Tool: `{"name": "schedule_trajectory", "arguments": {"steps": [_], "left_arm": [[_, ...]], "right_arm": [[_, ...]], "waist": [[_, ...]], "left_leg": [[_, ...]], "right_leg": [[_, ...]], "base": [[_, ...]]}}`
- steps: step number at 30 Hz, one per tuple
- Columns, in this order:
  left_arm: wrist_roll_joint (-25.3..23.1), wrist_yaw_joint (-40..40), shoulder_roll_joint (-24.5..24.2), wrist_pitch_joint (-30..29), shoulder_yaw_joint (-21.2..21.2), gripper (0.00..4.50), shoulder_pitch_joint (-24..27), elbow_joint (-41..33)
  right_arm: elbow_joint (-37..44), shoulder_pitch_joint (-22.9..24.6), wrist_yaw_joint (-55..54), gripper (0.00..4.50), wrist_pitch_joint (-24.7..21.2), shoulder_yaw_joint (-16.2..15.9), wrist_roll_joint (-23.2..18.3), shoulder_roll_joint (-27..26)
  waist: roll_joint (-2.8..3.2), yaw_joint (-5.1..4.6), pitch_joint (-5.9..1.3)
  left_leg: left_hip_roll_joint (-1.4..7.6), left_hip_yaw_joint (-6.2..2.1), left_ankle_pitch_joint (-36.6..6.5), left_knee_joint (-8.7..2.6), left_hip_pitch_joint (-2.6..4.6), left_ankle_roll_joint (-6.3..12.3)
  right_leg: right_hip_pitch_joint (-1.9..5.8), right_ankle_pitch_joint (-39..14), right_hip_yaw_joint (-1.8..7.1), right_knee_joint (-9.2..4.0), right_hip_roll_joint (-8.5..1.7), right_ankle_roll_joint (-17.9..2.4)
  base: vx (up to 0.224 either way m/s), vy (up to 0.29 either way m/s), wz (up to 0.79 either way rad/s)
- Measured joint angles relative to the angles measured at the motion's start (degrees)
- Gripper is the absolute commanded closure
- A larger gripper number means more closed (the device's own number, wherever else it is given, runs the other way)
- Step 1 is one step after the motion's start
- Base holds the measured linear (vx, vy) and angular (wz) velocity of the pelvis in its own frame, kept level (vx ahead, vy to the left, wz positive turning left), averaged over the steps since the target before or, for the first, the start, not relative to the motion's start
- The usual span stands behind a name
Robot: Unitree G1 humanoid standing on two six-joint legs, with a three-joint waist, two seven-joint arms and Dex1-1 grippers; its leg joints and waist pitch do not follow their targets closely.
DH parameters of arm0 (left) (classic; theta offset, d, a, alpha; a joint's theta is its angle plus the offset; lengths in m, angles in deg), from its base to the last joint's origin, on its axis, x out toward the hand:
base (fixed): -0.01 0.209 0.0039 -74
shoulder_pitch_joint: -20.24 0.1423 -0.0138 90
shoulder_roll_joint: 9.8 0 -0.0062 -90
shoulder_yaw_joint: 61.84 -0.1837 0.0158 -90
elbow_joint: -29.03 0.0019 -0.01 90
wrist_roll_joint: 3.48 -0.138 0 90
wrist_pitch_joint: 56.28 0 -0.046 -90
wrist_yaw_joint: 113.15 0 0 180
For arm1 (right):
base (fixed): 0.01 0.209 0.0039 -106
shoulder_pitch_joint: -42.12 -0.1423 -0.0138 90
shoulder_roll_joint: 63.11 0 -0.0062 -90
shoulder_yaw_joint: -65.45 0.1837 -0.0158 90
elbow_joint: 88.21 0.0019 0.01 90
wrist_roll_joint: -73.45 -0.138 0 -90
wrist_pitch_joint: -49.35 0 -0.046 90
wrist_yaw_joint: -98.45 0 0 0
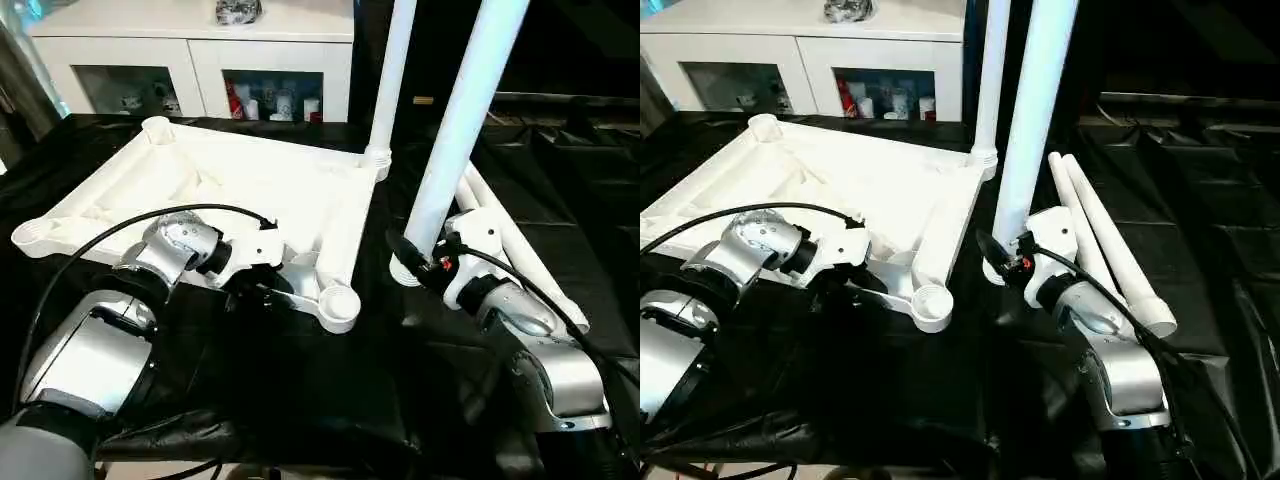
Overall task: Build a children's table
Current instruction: Rotate table base
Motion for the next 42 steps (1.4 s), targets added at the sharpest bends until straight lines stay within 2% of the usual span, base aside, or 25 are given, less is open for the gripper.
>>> {"name": "schedule_trajectory", "arguments": {"steps": [6, 14, 17, 19, 23, 25, 28, 30, 33, 35, 37, 42], "left_arm": [[-0.09, 1.28, 0.02, -0.30, 0.00, 4.42, -0.12, 0.26], [-1.65, 1.86, 0.07, 0.13, -0.13, 4.48, 0.08, -0.52], [-1.65, -2.96, 0.38, 0.88, 0.46, 4.48, 1.18, -1.60], [-1.01, -6.03, 1.65, -3.43, 2.17, 4.48, 1.40, -1.79], [1.34, -6.15, 2.42, -10.46, 4.58, 4.48, 2.46, -3.95], [2.79, -6.89, 2.46, -14.17, 6.13, 4.48, 4.39, -6.99], [3.41, -9.46, 2.23, -20.88, 6.72, 4.48, 9.96, -18.56], [3.51, -10.21, 2.19, -22.76, 6.72, 4.48, 13.56, -25.38], [3.15, -13.56, 2.48, -22.58, 6.78, 4.48, 18.47, -32.86], [2.68, -16.03, 3.24, -21.74, 6.80, 4.48, 20.58, -35.64], [2.59, -17.67, 3.94, -23.49, 6.81, 4.48, 22.41, -39.05], [3.16, -19.05, 5.03, -33.27, 6.61, 4.48, 27.04, -49.89]], "right_arm": [[0.00, 0.00, -0.06, 2.58, 0.12, -0.50, 1.05, 0.15], [-0.02, -0.05, 0.01, 2.58, 0.21, -1.29, 1.29, 0.08], [-0.11, -0.48, 0.19, 2.58, 0.51, -1.99, 1.30, -0.12], [-0.43, -0.89, 0.31, 2.58, 1.02, -2.24, 1.30, -0.28], [-1.51, -1.61, 0.37, 2.58, 1.21, -2.40, 1.28, -0.42], [-1.92, -1.75, 0.37, 2.58, 1.08, -2.31, 1.13, -0.78], [-3.64, -3.41, 0.31, 2.58, 0.82, -2.27, 0.99, -1.58], [-4.22, -3.95, 0.22, 2.58, 0.82, -2.13, 0.98, -1.67], [-6.00, -4.64, 0.21, 2.58, 0.82, -1.95, 0.85, -2.08], [-6.36, -4.83, 0.29, 2.58, 0.80, -1.95, 0.72, -2.12], [-6.39, -5.09, 0.39, 2.58, 0.80, -2.02, 0.49, -2.25], [-8.67, -5.97, 0.47, 2.58, 0.80, -1.90, 0.49, -2.44]], "waist": [[0.25, -0.04, -0.07], [0.28, -0.37, -0.10], [0.26, -0.19, -0.10], [0.12, -0.15, -0.05], [-0.24, -0.53, 0.09], [-0.38, -0.64, 0.08], [-0.39, -0.46, 0.04], [-0.48, -0.13, 0.00], [-0.93, -0.01, -0.08], [-1.12, 0.17, -0.12], [-1.30, 0.26, -0.18], [-1.89, -0.02, -0.26]], "left_leg": [[0.00, 0.01, 0.00, 0.00, -0.01, 0.00], [0.00, 0.01, 0.00, -0.02, 0.13, 0.00], [0.01, 0.01, 0.00, -0.02, 0.18, 0.00], [0.01, 0.02, 0.00, -0.01, 0.18, 0.01], [0.02, 0.01, 0.01, 0.01, 0.26, 0.01], [0.08, -0.01, 0.01, -0.01, 0.27, 0.01], [0.10, 0.00, 0.01, -0.08, 0.28, 0.01], [0.11, 0.01, -0.01, -0.09, 0.24, 0.03], [0.11, 0.05, -0.05, -0.13, 0.24, 0.10], [0.10, 0.07, -0.06, -0.13, 0.21, 0.11], [0.08, 0.11, -0.08, -0.12, 0.21, 0.14], [0.09, 0.15, -0.10, -0.14, 0.23, 0.17]], "right_leg": [[0.00, 0.00, 0.01, -0.02, 0.00, 0.00], [-0.01, 0.00, 0.02, -0.02, 0.00, 0.00], [0.02, 0.02, 0.00, 0.02, 0.00, -0.04], [0.01, 0.10, -0.01, 0.02, -0.01, -0.16], [-0.18, 0.24, -0.05, -0.01, -0.06, -0.24], [-0.24, 0.24, -0.10, -0.02, -0.03, -0.24], [-0.27, 0.17, -0.10, -0.08, -0.02, -0.27], [-0.26, 0.11, -0.14, -0.19, -0.02, -0.26], [-0.21, 0.10, -0.12, -0.31, -0.03, -0.25], [-0.18, 0.10, -0.13, -0.39, -0.05, -0.24], [-0.15, 0.10, -0.10, -0.43, -0.07, -0.24], [-0.17, 0.11, -0.08, -0.46, -0.07, -0.21]], "base": [[0.000, 0.000, 0.00], [0.000, 0.000, 0.00], [0.000, 0.000, 0.00], [0.000, 0.000, 0.00], [0.000, 0.000, 0.00], [0.000, 0.000, 0.00], [0.000, 0.000, 0.00], [0.000, 0.000, 0.00], [0.000, 0.000, 0.00], [0.000, 0.000, 0.00], [0.000, 0.000, 0.00], [0.000, 0.000, 0.00]]}}
